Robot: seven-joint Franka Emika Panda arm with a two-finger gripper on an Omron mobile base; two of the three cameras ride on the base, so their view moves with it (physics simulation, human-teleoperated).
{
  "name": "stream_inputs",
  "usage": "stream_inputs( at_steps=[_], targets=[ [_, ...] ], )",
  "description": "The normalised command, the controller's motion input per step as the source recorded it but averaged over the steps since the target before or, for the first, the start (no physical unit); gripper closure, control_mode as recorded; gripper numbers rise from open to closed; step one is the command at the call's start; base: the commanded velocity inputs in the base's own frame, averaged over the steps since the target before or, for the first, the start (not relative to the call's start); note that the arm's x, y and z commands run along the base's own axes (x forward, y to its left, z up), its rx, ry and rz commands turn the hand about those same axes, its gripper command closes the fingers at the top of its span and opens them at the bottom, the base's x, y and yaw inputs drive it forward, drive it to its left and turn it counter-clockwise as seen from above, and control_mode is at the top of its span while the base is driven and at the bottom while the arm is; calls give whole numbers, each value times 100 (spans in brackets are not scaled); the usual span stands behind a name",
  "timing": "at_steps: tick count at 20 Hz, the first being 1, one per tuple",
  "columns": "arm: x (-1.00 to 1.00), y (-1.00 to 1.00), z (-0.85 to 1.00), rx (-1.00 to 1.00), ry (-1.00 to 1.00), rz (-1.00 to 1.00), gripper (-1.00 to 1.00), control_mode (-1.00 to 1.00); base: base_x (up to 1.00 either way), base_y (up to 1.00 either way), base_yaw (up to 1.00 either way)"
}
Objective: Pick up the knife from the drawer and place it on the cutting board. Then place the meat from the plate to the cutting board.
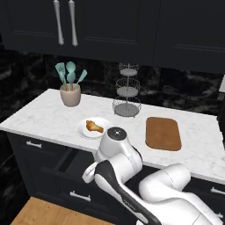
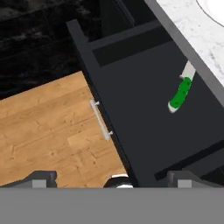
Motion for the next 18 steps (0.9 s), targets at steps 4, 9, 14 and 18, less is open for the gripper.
stream_inputs(
  at_steps=[4, 9, 14, 18],
  targets=[
    [29, 9, -27, 0, 0, 3, -100, -100, 0, 0, 0],
    [33, 9, -35, -1, 1, 2, -100, -100, 0, 0, 0],
    [32, 10, -36, -3, 1, 0, -100, -100, 0, 0, 0],
    [13, 22, -26, -3, 0, 0, -100, -100, 0, 0, 0]
  ],
)
